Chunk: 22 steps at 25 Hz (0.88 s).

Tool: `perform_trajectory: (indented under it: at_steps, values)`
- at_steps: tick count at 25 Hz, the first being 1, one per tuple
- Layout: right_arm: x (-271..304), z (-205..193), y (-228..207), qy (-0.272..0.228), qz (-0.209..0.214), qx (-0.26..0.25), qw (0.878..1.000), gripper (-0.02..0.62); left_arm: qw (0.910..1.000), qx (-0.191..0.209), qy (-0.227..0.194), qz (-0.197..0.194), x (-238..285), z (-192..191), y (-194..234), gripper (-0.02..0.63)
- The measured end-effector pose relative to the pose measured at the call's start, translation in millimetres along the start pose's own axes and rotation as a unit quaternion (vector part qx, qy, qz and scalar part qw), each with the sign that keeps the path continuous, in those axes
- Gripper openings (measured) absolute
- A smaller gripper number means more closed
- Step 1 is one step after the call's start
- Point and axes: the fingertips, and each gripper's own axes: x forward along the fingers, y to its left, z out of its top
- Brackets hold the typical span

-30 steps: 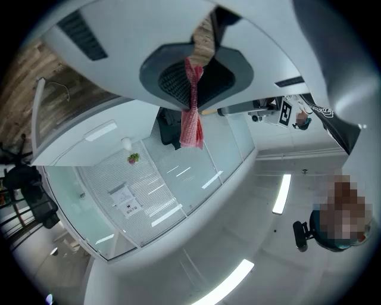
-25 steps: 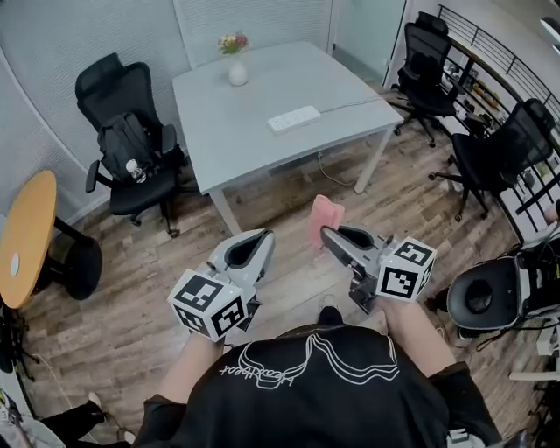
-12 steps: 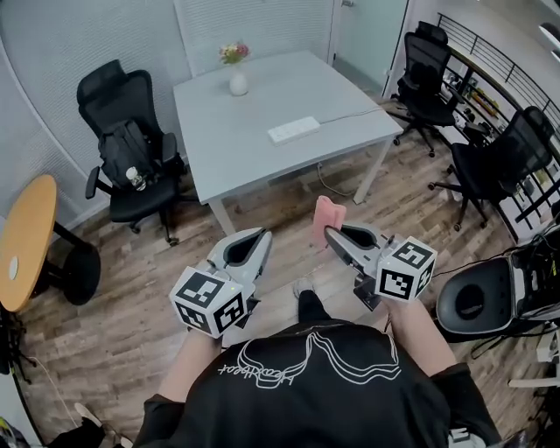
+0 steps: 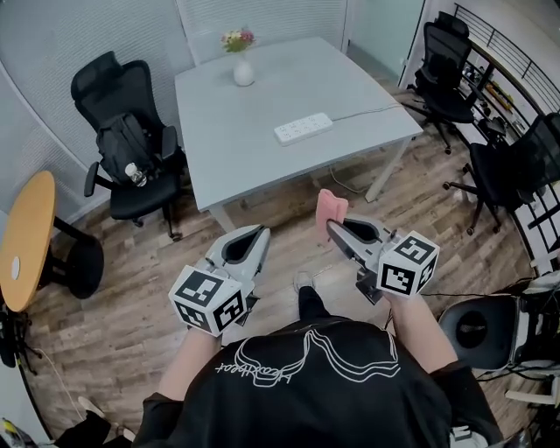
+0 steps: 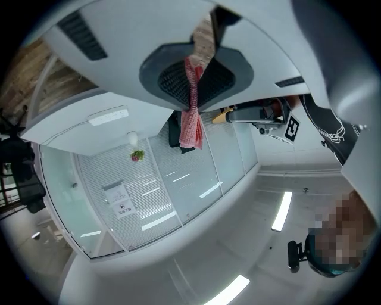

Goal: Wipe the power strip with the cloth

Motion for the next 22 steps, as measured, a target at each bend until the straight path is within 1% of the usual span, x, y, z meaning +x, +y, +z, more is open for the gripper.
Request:
perform_trajectory:
  at_steps: [2, 5, 10, 15, 19, 22]
  values:
    - [15.5, 0.1, -29.0, 0.010, -0.002, 0.000, 1.000, 0.032, 0.9999, -0.004, 0.009, 0.004, 25.7, -0.8, 17.2, 0.015]
    - [42.3, 3.6, -76.5, 0.025, 0.007, 0.016, 1.000, 0.032, 0.9995, -0.014, 0.027, 0.014, 68.1, 0.1, 47.9, 0.015]
    - [82.6, 18.9, -162.2, 0.044, 0.021, 0.033, 0.998, 0.032, 0.9980, -0.025, 0.053, 0.023, 150.9, 4.0, 97.0, 0.015]
    - [120.3, 32.5, -235.3, 0.065, 0.030, 0.040, 0.997, 0.032, 0.9961, -0.035, 0.074, 0.032, 222.5, 4.4, 142.5, 0.015]
    - [146.1, 37.6, -274.9, 0.085, 0.026, 0.023, 0.996, 0.032, 0.9949, -0.037, 0.085, 0.040, 256.9, 2.2, 170.9, 0.015]
    - [157.7, 36.2, -285.2, 0.091, 0.030, 0.019, 0.995, 0.032, 0.9944, -0.041, 0.085, 0.047, 264.7, -1.9, 182.7, 0.015]
